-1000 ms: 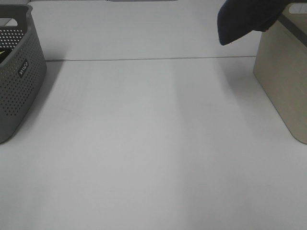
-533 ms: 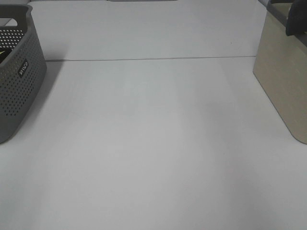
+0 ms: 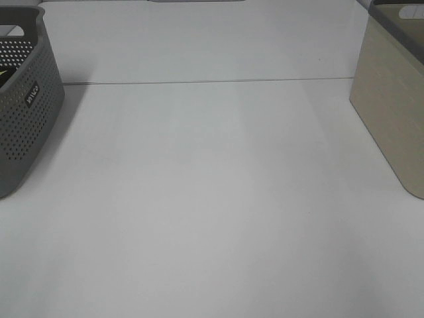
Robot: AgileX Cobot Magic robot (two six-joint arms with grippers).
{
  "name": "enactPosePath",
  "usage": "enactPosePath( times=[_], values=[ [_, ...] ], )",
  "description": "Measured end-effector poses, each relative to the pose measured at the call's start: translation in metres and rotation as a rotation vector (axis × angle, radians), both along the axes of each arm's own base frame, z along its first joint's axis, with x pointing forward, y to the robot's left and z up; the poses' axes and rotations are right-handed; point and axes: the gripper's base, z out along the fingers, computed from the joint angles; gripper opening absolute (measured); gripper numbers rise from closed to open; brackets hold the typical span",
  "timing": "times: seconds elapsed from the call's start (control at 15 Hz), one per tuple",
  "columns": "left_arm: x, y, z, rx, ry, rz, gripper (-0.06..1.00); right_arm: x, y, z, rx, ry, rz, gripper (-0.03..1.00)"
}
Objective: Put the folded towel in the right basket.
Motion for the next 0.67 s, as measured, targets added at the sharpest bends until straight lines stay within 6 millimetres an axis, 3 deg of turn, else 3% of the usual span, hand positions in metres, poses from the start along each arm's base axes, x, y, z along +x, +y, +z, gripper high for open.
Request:
enactPosePath(
  times=[0.13,0.2,0.47,0.67],
  values=[
    [0.000,0.000,0.000,0.000,0.000,0.000,0.98,0.002,-0.001,-0.002,-0.006,-0.022,-0.005,0.55],
    [0.000,0.000,0.000,0.000,0.000,0.000,0.98,0.002,0.000,-0.001,0.003,-0.025,-0.006,0.60],
    [0.000,0.000,0.000,0.000,0.000,0.000,0.98,-0.003,0.015,0.011,0.172,-0.020,0.014,0.65],
    [0.000,0.000,0.000,0.000,0.000,0.000,0.98,-0.021,0.032,0.037,0.182,-0.049,0.069,0.65]
  ],
)
